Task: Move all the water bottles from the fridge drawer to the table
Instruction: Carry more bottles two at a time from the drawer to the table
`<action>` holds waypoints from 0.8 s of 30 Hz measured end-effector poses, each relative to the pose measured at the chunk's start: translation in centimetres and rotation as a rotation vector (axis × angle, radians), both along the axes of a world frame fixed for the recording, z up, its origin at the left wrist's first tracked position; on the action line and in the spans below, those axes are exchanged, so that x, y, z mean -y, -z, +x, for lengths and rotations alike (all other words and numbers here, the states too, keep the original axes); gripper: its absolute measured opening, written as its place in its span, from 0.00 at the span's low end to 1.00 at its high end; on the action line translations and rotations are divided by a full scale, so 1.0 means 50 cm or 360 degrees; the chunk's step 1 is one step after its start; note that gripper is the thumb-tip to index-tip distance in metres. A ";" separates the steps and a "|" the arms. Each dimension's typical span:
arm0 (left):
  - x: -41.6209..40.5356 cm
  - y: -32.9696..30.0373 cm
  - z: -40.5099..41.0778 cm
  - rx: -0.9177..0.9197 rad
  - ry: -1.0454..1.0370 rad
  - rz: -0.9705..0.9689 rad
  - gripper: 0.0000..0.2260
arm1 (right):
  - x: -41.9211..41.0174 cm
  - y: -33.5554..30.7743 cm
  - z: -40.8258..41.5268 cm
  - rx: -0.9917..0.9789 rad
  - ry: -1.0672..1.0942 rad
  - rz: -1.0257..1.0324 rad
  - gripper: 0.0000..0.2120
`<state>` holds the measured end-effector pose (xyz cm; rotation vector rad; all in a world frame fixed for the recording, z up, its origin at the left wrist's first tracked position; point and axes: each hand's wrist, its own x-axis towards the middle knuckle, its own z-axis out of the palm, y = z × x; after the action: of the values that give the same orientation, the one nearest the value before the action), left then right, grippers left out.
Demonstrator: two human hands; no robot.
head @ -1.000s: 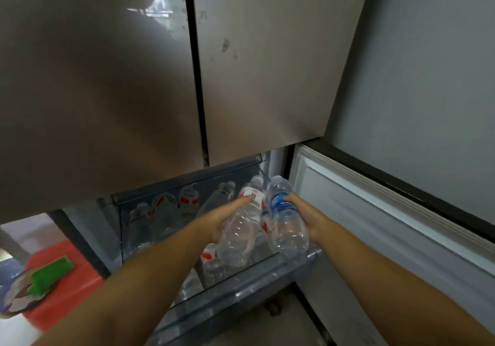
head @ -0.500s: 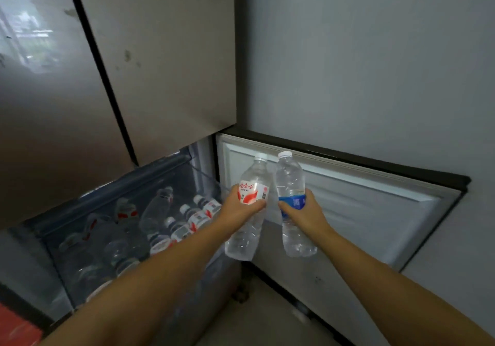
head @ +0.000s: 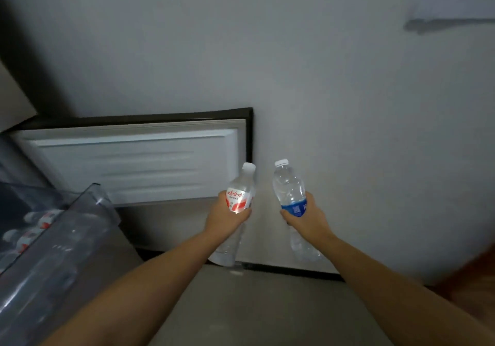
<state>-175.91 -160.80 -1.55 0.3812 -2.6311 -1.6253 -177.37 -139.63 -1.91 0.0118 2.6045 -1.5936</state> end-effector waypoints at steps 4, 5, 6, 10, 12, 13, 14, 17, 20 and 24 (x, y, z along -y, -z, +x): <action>-0.214 0.022 0.003 0.0021 0.0272 0.0012 0.23 | -0.211 0.007 0.052 0.0004 0.0267 0.0100 0.27; -0.259 0.023 0.004 0.0039 0.0304 0.0027 0.25 | -0.253 0.006 0.062 -0.0010 0.0317 0.0103 0.26; -0.302 0.024 0.004 0.0044 0.0348 0.0050 0.26 | -0.292 0.003 0.074 -0.0008 0.0365 0.0128 0.26; -0.468 0.019 0.001 0.0068 0.0596 0.0028 0.26 | -0.452 0.008 0.126 0.0021 0.0602 0.0193 0.25; -0.529 0.015 -0.005 0.0053 0.0708 -0.0006 0.27 | -0.511 0.008 0.150 0.0058 0.0702 0.0232 0.21; -0.560 0.015 -0.010 0.0046 0.0770 -0.0014 0.27 | -0.539 0.009 0.161 0.0066 0.0767 0.0234 0.20; -0.590 0.015 -0.017 0.0040 0.0836 -0.0025 0.27 | -0.565 0.011 0.173 0.0077 0.0831 0.0244 0.21; -0.691 0.021 -0.037 0.0056 0.1019 -0.0051 0.26 | -0.638 0.023 0.204 0.0143 0.1038 0.0203 0.26; -0.798 0.023 -0.061 0.0059 0.1196 -0.0078 0.27 | -0.720 0.026 0.223 0.0170 0.1253 0.0276 0.26; -0.956 0.025 -0.107 0.0027 0.1463 -0.0081 0.27 | -0.844 0.015 0.249 0.0292 0.1398 0.0410 0.27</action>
<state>-181.28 -112.99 -2.80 -0.9625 -3.0359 -1.6632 -164.91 -97.44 -2.67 1.4032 2.7675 -1.2757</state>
